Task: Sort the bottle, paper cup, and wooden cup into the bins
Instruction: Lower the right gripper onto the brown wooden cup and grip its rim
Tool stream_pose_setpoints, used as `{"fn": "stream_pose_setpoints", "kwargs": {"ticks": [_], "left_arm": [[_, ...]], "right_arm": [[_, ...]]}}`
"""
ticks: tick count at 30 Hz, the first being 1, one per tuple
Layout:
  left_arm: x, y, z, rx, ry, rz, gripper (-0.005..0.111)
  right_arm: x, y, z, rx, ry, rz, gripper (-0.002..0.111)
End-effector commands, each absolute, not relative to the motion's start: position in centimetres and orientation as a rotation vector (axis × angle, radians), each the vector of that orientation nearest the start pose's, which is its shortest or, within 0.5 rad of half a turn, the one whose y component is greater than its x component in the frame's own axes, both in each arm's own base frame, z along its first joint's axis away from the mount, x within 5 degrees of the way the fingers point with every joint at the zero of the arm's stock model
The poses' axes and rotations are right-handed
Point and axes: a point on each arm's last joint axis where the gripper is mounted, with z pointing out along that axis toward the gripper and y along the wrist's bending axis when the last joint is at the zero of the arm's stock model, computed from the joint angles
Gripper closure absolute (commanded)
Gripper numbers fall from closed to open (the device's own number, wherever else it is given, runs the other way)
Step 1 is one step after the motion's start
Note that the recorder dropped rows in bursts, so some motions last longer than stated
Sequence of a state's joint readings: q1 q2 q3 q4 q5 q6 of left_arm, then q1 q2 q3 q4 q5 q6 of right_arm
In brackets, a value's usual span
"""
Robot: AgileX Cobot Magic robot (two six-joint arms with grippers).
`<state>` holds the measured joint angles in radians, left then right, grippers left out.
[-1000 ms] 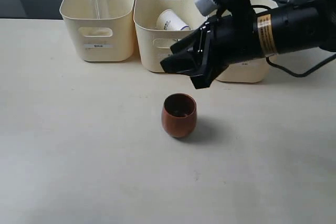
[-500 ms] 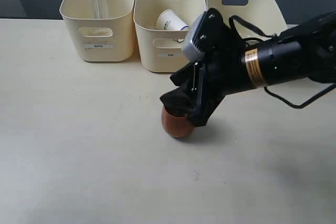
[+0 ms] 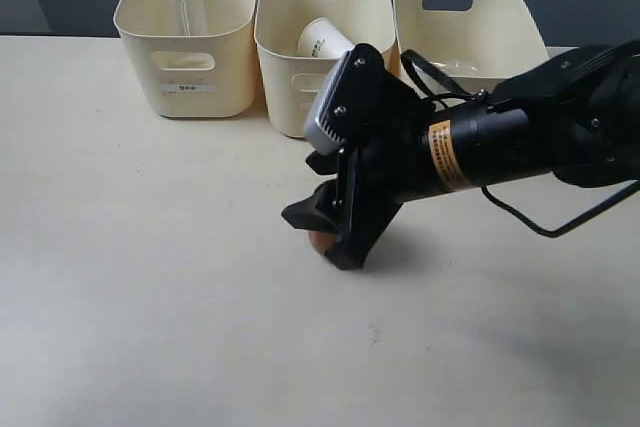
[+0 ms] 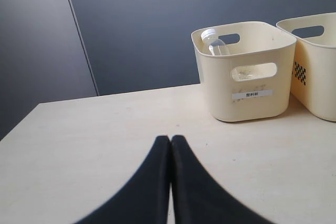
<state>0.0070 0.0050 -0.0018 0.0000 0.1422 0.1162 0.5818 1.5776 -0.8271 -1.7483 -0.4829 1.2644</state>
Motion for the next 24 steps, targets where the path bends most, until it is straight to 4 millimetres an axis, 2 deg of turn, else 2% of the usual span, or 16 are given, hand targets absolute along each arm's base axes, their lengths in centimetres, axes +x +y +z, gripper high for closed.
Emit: {"fn": "stream_pose_setpoints", "kwargs": {"ticks": [1, 5, 15, 20, 24], "left_arm": [[5.6, 0.0, 20.1, 0.087, 1.617, 0.094, 0.107], [5.6, 0.0, 20.1, 0.087, 1.617, 0.094, 0.107], [5.6, 0.0, 20.1, 0.087, 1.617, 0.094, 0.107], [5.6, 0.0, 20.1, 0.087, 1.617, 0.094, 0.107], [5.6, 0.0, 20.1, 0.087, 1.617, 0.094, 0.107]], "right_arm": [[23.5, 19.9, 20.4, -1.354, 1.881, 0.525, 0.049], [23.7, 19.1, 19.0, -1.346, 1.933, 0.421, 0.049], [23.7, 19.4, 16.9, -1.372, 2.003, 0.463, 0.049], [24.1, 19.3, 15.8, -1.384, 2.033, 0.428, 0.049], [24.2, 19.2, 15.7, -1.395, 2.027, 0.404, 0.049]]}}
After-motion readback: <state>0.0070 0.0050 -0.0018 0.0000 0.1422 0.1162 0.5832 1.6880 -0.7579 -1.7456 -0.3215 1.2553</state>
